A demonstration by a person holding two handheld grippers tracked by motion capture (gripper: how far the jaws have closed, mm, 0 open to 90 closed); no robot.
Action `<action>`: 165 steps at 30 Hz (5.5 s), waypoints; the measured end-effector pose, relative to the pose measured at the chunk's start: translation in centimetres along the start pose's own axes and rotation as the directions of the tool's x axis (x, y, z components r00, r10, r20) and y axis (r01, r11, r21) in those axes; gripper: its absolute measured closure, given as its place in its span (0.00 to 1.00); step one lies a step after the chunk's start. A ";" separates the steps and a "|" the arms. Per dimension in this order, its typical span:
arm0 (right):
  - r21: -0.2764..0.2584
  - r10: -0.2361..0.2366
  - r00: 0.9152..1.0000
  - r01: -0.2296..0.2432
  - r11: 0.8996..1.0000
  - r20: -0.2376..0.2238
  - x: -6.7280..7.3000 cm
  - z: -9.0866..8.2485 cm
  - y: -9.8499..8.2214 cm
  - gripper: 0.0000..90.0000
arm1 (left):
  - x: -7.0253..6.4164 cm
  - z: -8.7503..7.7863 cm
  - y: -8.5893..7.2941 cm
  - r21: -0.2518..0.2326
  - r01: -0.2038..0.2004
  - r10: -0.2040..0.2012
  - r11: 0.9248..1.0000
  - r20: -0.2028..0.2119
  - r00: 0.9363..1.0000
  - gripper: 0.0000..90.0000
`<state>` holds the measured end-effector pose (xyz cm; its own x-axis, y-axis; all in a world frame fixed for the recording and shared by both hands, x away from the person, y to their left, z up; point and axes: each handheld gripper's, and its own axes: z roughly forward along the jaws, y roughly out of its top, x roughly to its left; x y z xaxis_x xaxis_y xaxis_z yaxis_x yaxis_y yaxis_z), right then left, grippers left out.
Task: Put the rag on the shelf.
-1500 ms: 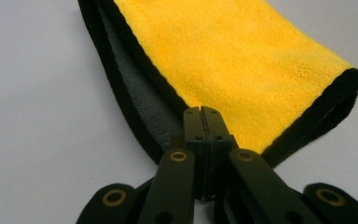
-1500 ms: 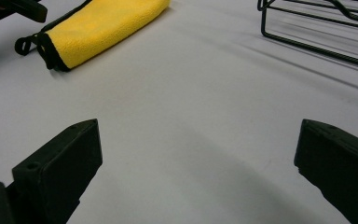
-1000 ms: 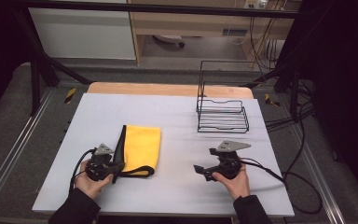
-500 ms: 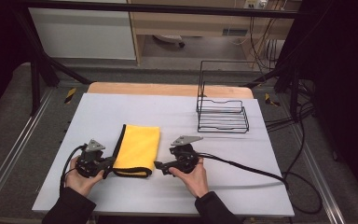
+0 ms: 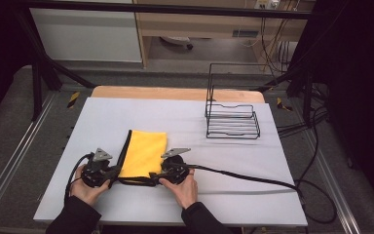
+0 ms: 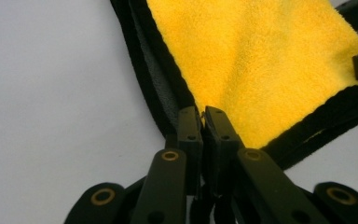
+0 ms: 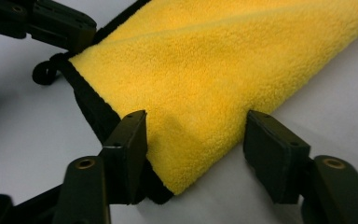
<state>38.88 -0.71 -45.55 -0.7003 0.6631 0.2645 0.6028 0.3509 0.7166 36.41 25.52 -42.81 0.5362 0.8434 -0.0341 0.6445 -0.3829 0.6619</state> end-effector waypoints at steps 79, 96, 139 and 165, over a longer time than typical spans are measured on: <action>-0.135 -0.042 0.996 0.052 0.989 0.076 -8.7 -13.6 -4.6 0.05 | -1.4 5.3 8.1 -0.112 0.073 -0.062 0.991 0.096 0.993 0.28; -0.143 -0.052 0.995 0.064 0.988 0.085 -8.9 -14.1 -4.5 0.05 | -1.6 8.8 9.1 -0.006 0.087 -0.086 0.996 0.116 0.990 0.65; -0.067 0.074 0.993 -0.068 0.995 0.088 -12.0 -4.1 1.1 0.66 | -2.4 10.0 8.7 0.005 0.077 -0.077 0.997 0.155 0.985 0.84; -0.056 0.136 0.990 -0.134 0.989 0.028 -11.7 -5.0 1.6 0.92 | -1.8 8.8 8.8 -0.050 0.093 -0.080 0.994 0.213 0.974 0.89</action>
<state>46.10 -11.20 -44.22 -0.6008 0.7228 0.3415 0.6689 0.2207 0.7098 45.90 17.30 -43.53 0.5862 0.7720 -0.2456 0.6635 -0.2835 0.6924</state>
